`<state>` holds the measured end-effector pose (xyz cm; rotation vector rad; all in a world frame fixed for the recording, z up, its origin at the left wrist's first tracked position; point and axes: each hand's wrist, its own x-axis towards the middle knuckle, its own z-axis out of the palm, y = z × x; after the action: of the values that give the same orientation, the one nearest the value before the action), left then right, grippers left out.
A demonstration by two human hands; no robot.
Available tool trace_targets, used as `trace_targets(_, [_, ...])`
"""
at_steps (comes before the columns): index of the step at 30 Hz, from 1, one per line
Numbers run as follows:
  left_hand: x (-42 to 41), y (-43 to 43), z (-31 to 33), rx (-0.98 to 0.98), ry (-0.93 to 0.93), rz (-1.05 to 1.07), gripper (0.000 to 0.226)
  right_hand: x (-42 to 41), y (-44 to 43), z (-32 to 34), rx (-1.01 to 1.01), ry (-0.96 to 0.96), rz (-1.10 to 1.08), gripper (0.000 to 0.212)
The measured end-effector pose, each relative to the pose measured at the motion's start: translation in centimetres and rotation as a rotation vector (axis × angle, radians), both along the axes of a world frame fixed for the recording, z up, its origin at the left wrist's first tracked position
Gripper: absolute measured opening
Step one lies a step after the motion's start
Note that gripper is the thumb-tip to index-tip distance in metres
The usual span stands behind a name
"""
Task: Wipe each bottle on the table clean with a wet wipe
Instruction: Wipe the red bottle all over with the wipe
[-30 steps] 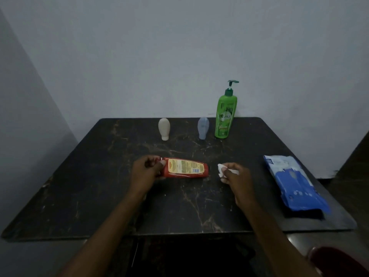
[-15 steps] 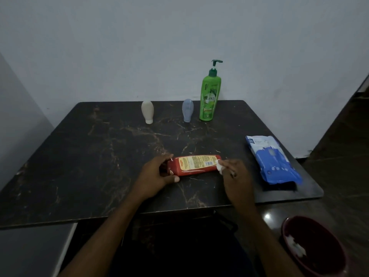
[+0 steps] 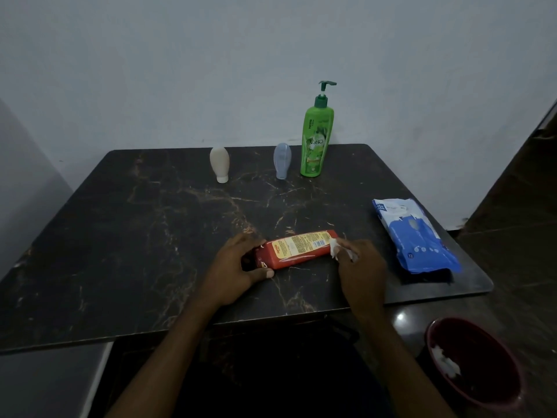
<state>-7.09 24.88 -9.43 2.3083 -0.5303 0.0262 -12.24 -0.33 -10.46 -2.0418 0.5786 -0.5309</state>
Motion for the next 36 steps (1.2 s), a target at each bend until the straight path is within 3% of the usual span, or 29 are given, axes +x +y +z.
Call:
trace_targets(4, [0.0, -0.1, -0.1, -0.017, -0.001, 0.005, 0.072, -1.4, 4.9, 1.1, -0.088, 0.001, 0.147, 0.013])
trace_targets(8, [0.0, -0.2, -0.1, -0.018, -0.032, 0.012, 0.069, -2.8, 10.3, 0.8, -0.317, -0.117, 0.334, 0.018])
trace_targets(13, [0.0, -0.1, -0.1, -0.03, -0.013, 0.014, 0.07, -2.3, 8.9, 0.5, -0.309, -0.125, 0.377, 0.018])
trace_targets(19, [0.0, 0.0, 0.0, -0.038, 0.031, -0.005, 0.072, -0.2, 0.1, 0.5, -0.208, -0.016, 0.104, 0.011])
trace_targets(23, [0.0, -0.1, 0.0, -0.035, 0.035, -0.001, 0.072, 0.3, -1.7, 0.0, -0.2, 0.042, 0.062, 0.013])
trace_targets(27, [-0.1, -0.1, 0.1, -0.025, 0.034, 0.007, 0.072, -0.3, 2.8, 1.0, -0.168, 0.045, 0.117, 0.014])
trace_targets(31, [-0.3, -0.2, 0.3, -0.034, 0.011, 0.009, 0.07, -1.8, 8.7, 1.0, -0.308, -0.102, 0.32, 0.021])
trace_targets(36, [-0.6, -0.2, 0.4, -0.053, 0.003, 0.003, 0.066, -2.0, 10.2, 0.6, -0.407, -0.071, 0.434, 0.028])
